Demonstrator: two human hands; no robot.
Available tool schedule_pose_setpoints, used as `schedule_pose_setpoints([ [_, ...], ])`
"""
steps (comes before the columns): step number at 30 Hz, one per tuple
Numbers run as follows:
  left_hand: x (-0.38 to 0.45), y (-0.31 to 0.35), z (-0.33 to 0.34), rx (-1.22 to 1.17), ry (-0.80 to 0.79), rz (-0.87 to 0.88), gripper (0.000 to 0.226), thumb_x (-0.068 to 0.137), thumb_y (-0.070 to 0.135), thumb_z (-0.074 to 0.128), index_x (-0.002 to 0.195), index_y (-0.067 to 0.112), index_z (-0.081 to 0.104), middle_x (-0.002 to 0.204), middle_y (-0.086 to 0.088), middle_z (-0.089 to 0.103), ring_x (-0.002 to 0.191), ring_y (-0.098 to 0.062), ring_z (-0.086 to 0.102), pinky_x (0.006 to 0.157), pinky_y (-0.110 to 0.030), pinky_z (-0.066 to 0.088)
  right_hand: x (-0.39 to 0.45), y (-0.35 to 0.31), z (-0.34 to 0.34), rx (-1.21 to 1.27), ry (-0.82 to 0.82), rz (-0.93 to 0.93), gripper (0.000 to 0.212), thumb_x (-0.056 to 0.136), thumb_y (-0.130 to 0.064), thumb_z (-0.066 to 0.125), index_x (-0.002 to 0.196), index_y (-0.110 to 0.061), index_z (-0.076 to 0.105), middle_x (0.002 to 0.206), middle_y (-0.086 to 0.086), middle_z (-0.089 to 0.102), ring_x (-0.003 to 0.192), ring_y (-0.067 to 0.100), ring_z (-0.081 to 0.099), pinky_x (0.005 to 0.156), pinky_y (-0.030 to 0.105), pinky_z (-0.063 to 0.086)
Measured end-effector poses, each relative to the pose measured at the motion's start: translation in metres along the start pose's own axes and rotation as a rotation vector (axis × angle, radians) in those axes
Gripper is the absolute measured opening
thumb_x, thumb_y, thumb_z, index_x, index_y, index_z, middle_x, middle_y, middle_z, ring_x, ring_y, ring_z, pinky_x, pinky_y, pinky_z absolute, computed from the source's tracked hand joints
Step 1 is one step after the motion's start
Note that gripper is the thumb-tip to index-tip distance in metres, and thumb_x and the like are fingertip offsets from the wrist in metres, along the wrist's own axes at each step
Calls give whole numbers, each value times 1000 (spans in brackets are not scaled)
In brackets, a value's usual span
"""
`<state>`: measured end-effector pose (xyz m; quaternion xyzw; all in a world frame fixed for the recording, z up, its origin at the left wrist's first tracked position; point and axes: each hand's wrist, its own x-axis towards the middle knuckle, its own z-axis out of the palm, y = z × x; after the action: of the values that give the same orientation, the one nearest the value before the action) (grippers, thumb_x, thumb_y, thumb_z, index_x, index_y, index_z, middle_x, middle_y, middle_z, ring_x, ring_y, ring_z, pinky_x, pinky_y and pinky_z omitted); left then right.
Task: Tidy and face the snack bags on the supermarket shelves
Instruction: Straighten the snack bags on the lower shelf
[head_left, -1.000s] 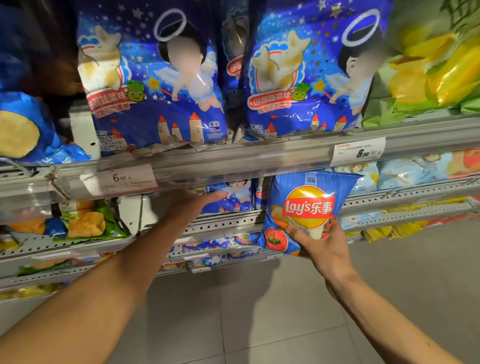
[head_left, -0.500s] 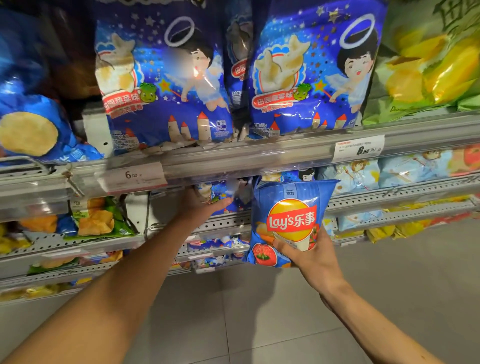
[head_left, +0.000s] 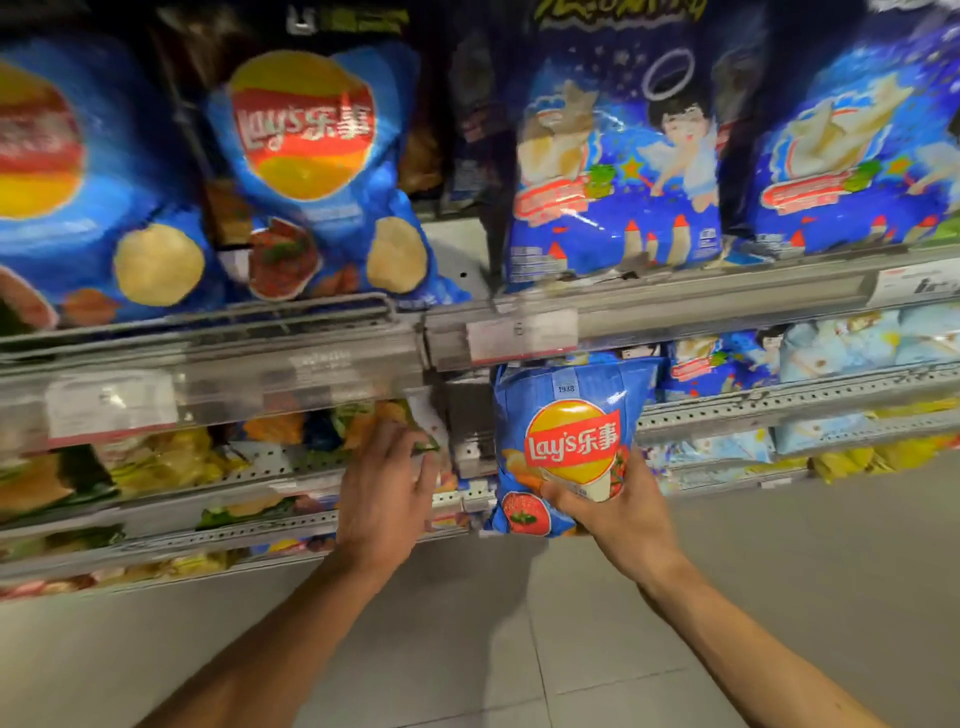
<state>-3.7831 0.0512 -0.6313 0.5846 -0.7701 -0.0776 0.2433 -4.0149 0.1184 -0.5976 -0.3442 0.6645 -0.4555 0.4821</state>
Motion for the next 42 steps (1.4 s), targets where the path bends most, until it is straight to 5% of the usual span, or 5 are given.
schedule_pose_setpoints([
  [8,-24,-70,-28,291,-197,-188,36,88,18,69,120,3,64,117,-18,63,109,-37,59,96,-49,48,25,-30,67,-97,44,-55,64,66,-22,96,116,-11,58,96,-6,77,87,10,74,72,26,60],
  [13,-25,-74,-28,395,-244,-172,27,91,13,64,116,6,66,117,-16,63,113,-33,57,101,-44,46,59,-48,84,-178,67,-112,55,70,-30,93,111,-19,59,104,-2,75,100,19,71,93,51,57],
  [19,-19,-71,-30,407,-248,-190,18,86,6,69,103,10,69,106,-12,66,104,-29,60,91,-41,52,90,-54,108,-153,0,-59,33,78,-23,88,104,-10,74,107,9,76,102,31,72,92,53,57],
  [26,-21,-73,-24,388,-211,-175,18,97,14,52,107,13,67,110,-8,64,107,-26,55,94,-36,48,100,-34,98,-207,-58,-65,63,78,-24,88,130,-8,58,121,7,70,116,24,65,105,41,51],
  [42,-27,-69,-23,283,-129,-210,17,93,17,64,106,7,67,107,-13,65,104,-30,60,90,-43,53,126,-20,78,-355,-144,-113,62,79,-25,87,131,-11,55,115,2,71,110,20,66,102,36,52],
])
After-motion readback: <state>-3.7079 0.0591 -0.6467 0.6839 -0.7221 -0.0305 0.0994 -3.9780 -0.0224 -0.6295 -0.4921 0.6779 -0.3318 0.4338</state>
